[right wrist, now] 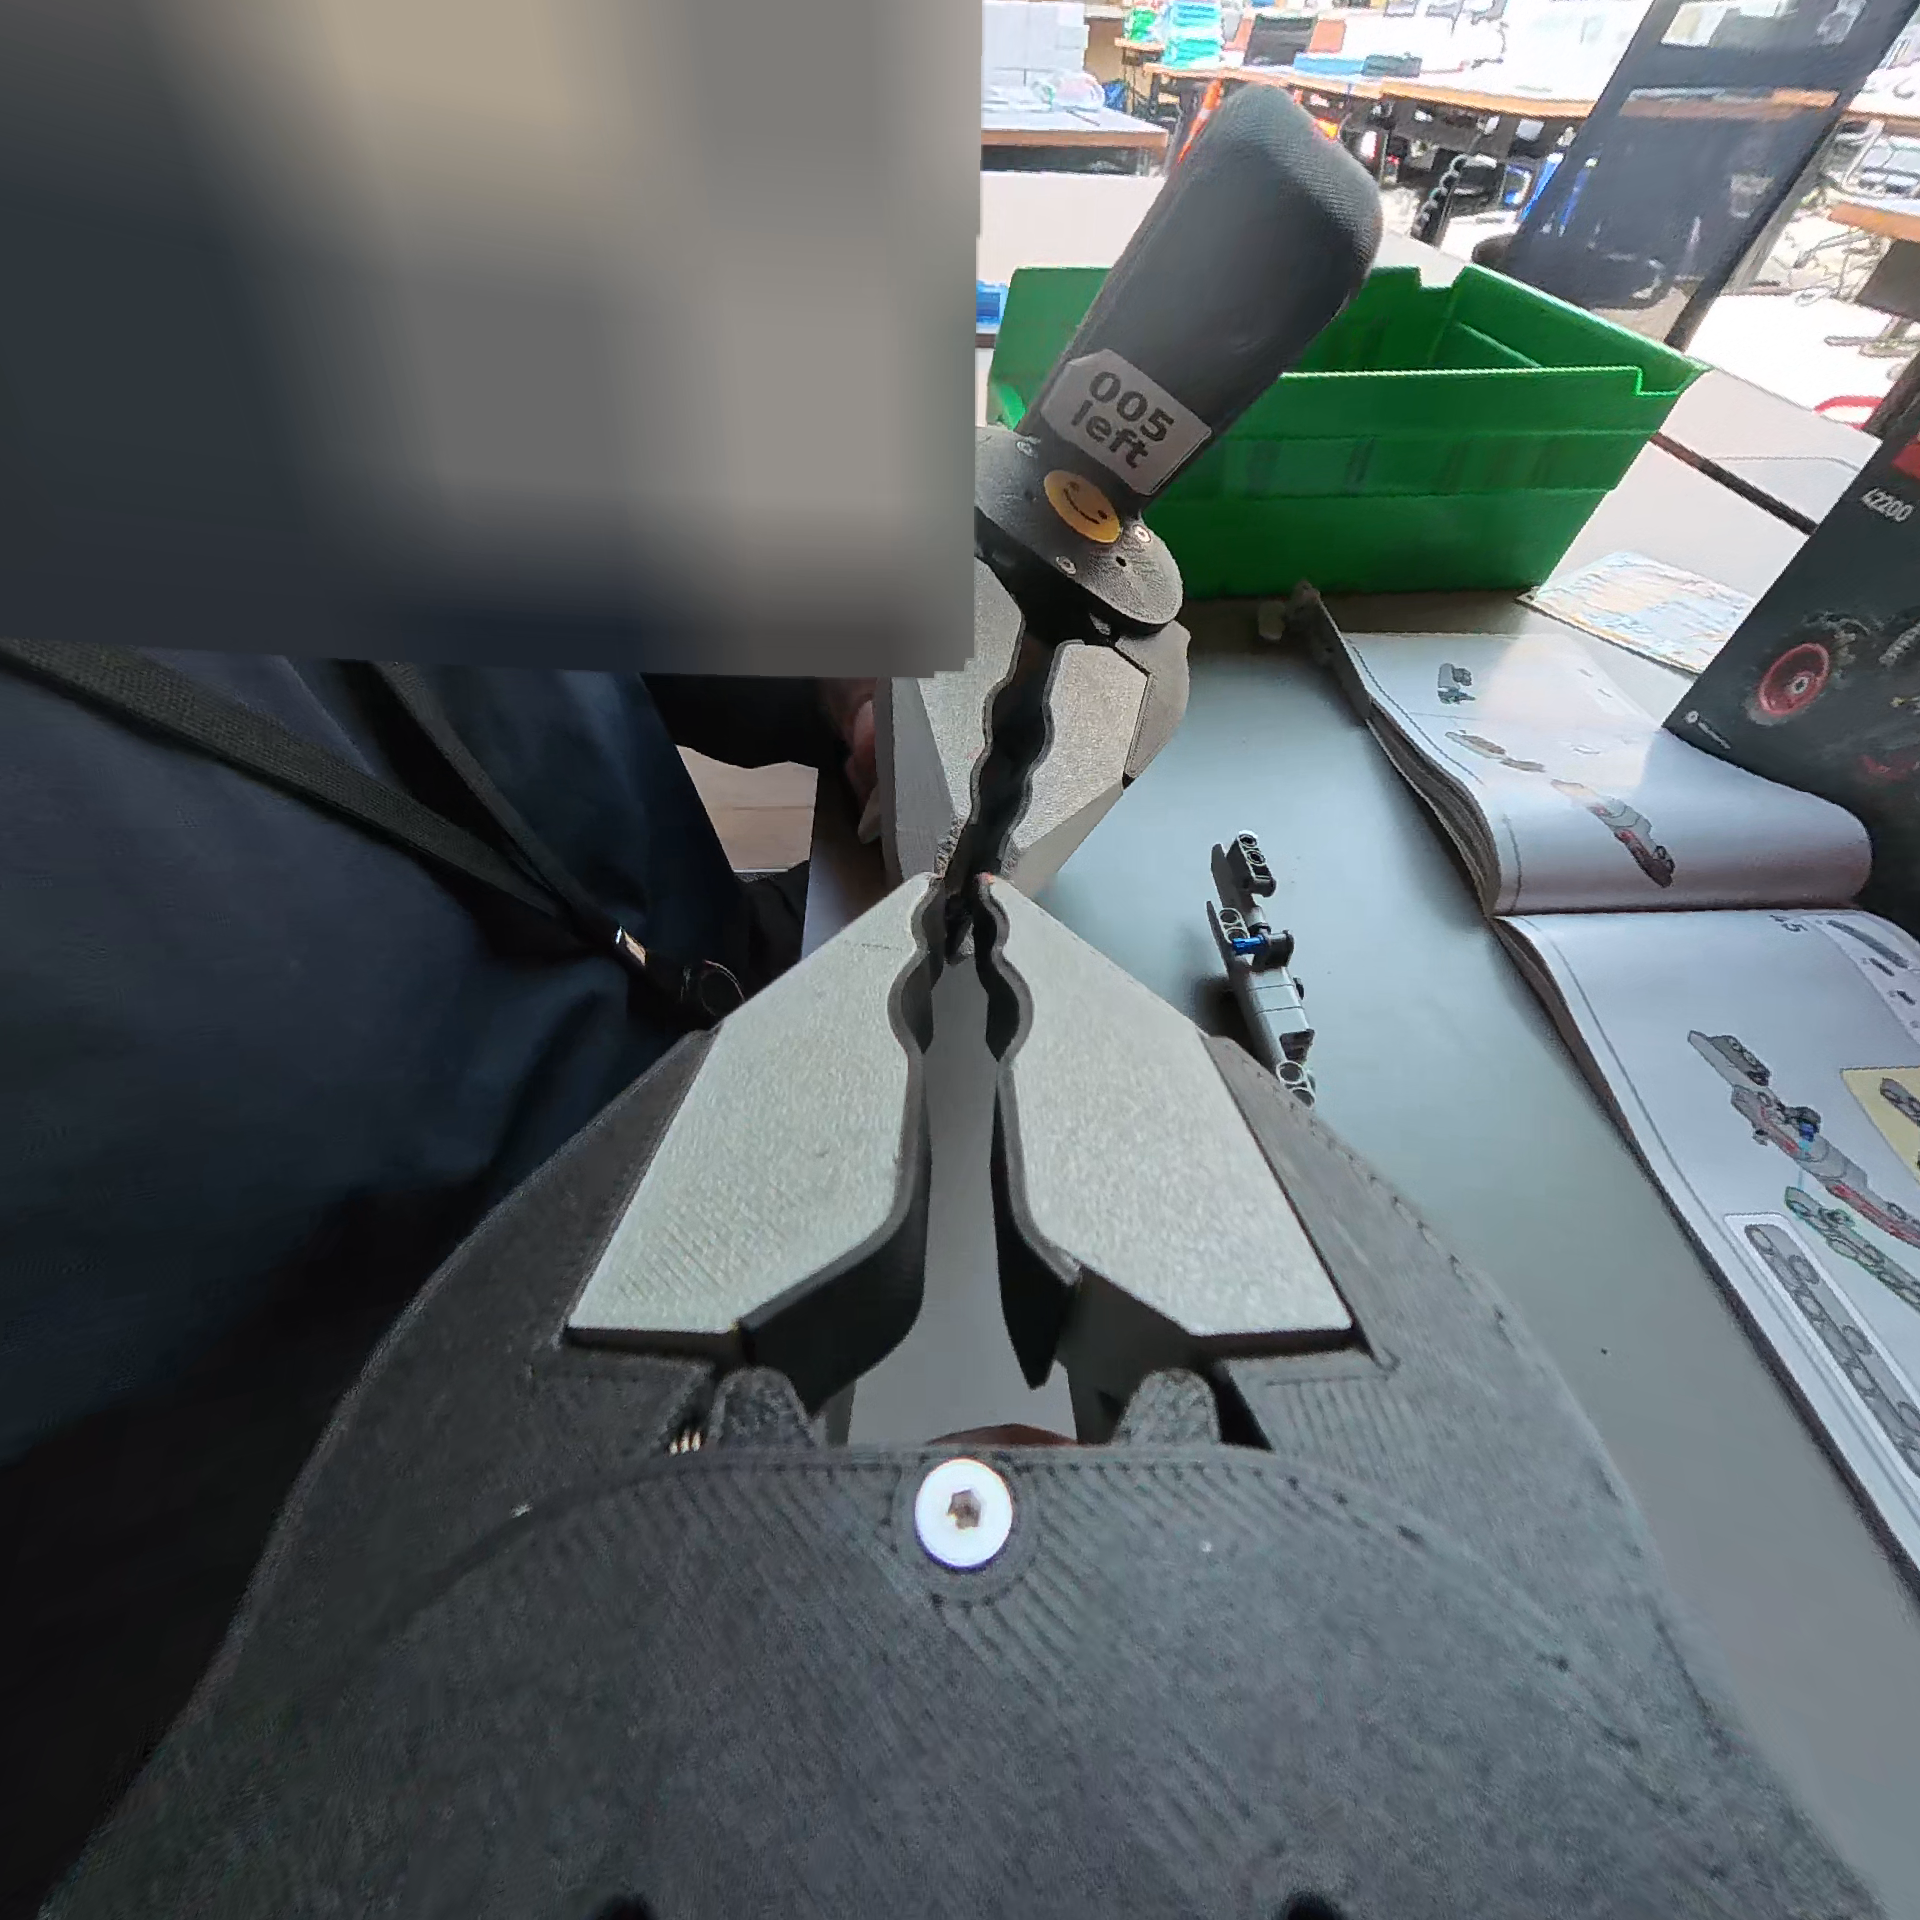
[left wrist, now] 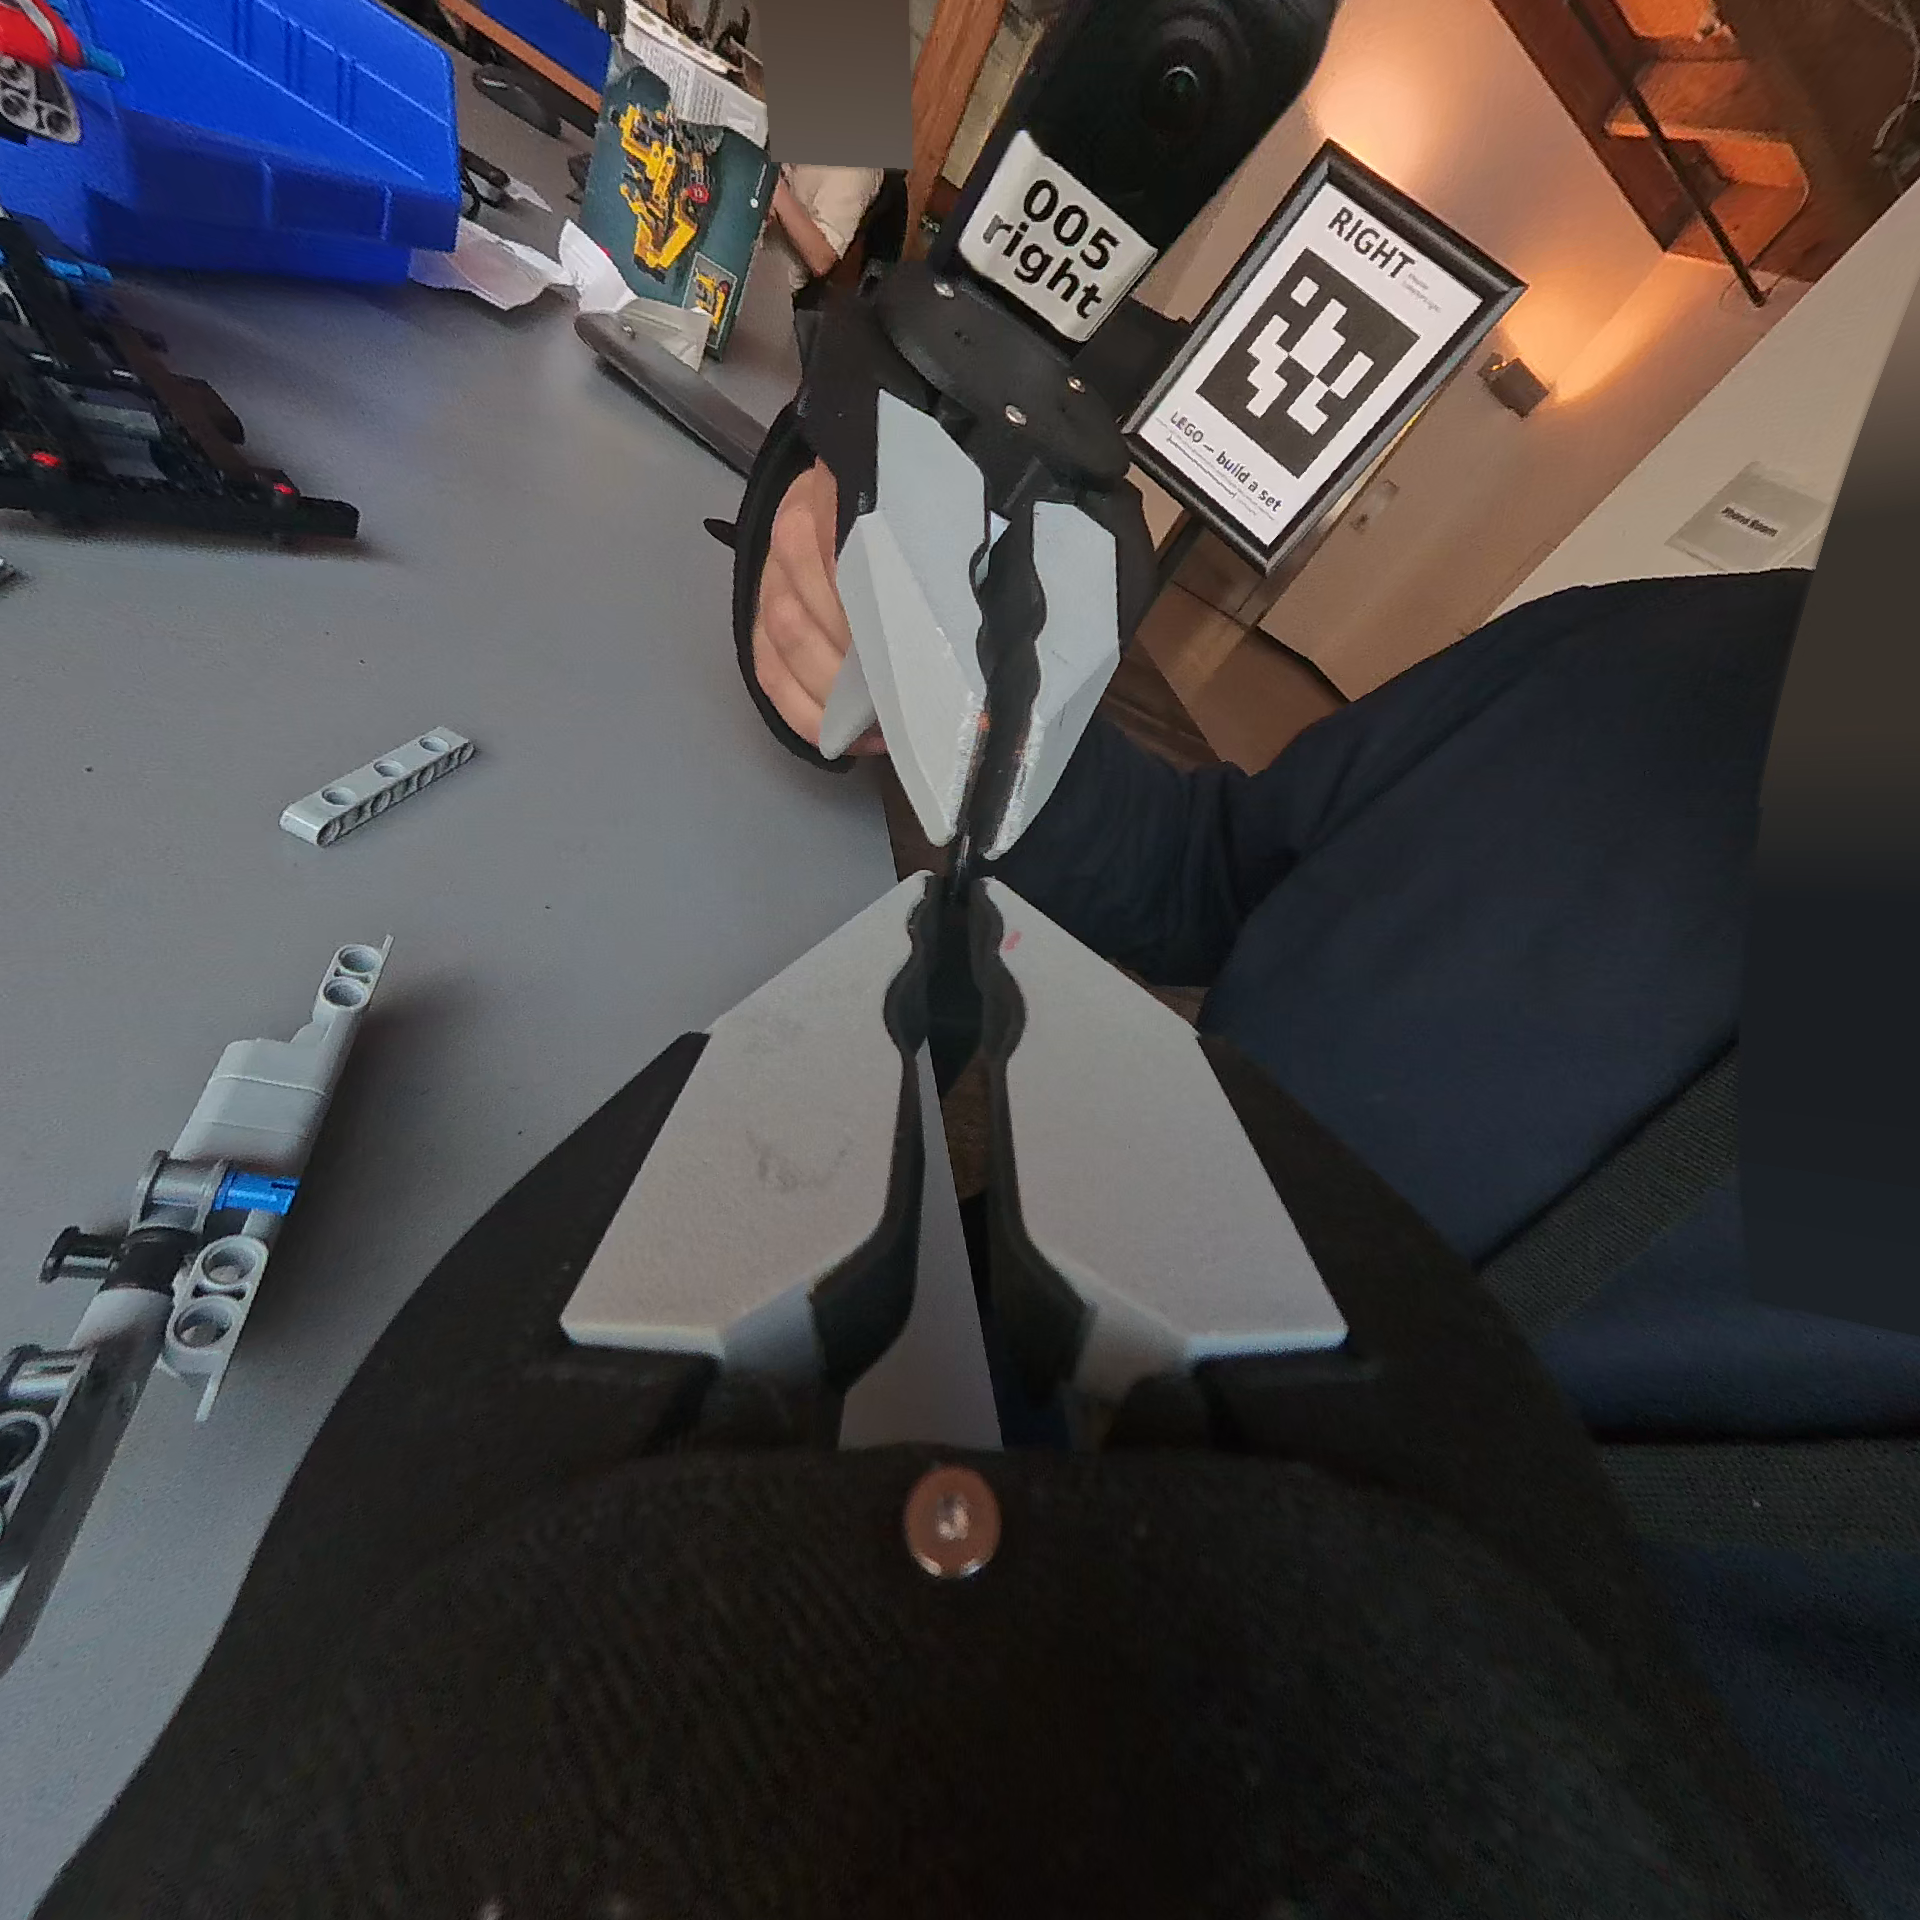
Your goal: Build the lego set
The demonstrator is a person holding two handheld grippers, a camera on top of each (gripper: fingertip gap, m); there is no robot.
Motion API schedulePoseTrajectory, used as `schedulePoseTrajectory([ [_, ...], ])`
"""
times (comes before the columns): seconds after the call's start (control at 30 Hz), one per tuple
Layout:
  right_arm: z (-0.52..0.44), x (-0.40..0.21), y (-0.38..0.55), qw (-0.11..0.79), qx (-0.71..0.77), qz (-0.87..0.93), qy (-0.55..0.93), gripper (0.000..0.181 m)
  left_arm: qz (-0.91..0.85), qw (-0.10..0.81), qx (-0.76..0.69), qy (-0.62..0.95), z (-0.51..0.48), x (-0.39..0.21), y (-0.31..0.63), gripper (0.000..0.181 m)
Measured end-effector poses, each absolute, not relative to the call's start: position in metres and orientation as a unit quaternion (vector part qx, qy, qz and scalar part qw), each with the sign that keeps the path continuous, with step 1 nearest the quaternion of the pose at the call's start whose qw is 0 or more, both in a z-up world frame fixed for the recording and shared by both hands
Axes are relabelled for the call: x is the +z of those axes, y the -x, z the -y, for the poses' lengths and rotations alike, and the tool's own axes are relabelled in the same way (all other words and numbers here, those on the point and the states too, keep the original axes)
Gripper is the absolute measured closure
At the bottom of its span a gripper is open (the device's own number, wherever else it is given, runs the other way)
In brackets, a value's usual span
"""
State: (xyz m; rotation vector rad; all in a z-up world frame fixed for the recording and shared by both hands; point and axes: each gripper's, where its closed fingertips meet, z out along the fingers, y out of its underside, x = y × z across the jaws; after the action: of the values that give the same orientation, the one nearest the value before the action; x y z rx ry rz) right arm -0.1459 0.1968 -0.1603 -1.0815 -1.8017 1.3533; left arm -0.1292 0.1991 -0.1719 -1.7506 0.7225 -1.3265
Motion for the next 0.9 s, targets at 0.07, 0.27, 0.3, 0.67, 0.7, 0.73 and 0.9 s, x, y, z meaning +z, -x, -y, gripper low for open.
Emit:
schedulePoseTrajectory([
  [0.07, -0.197, -0.159, 0.146, 0.312, 0.523, 0.676, 0.416, 0.180, -0.289, 0.410, -0.521, 0.691, -0.199, -0.171, 0.129, 0.181],
  [0.27, -0.199, -0.149, 0.141, 0.303, 0.562, 0.644, 0.421, 0.178, -0.301, 0.458, -0.517, 0.658, -0.197, -0.156, 0.128, 0.181],
  [0.3, -0.200, -0.146, 0.141, 0.302, 0.570, 0.637, 0.421, 0.179, -0.304, 0.466, -0.514, 0.653, -0.196, -0.154, 0.129, 0.181],
  [0.67, -0.195, -0.143, 0.144, 0.297, 0.578, 0.631, 0.424, 0.180, -0.314, 0.493, -0.480, 0.654, -0.200, -0.153, 0.125, 0.180],
  [0.7, -0.196, -0.143, 0.144, 0.298, 0.578, 0.631, 0.424, 0.180, -0.313, 0.493, -0.481, 0.654, -0.200, -0.153, 0.125, 0.180],
  [0.73, -0.196, -0.143, 0.144, 0.298, 0.578, 0.629, 0.426, 0.180, -0.311, 0.493, -0.482, 0.655, -0.201, -0.153, 0.125, 0.180],
  [0.9, -0.210, -0.141, 0.144, 0.316, 0.556, 0.620, 0.454, 0.180, -0.283, 0.480, -0.488, 0.672, -0.212, -0.150, 0.130, 0.180],
])
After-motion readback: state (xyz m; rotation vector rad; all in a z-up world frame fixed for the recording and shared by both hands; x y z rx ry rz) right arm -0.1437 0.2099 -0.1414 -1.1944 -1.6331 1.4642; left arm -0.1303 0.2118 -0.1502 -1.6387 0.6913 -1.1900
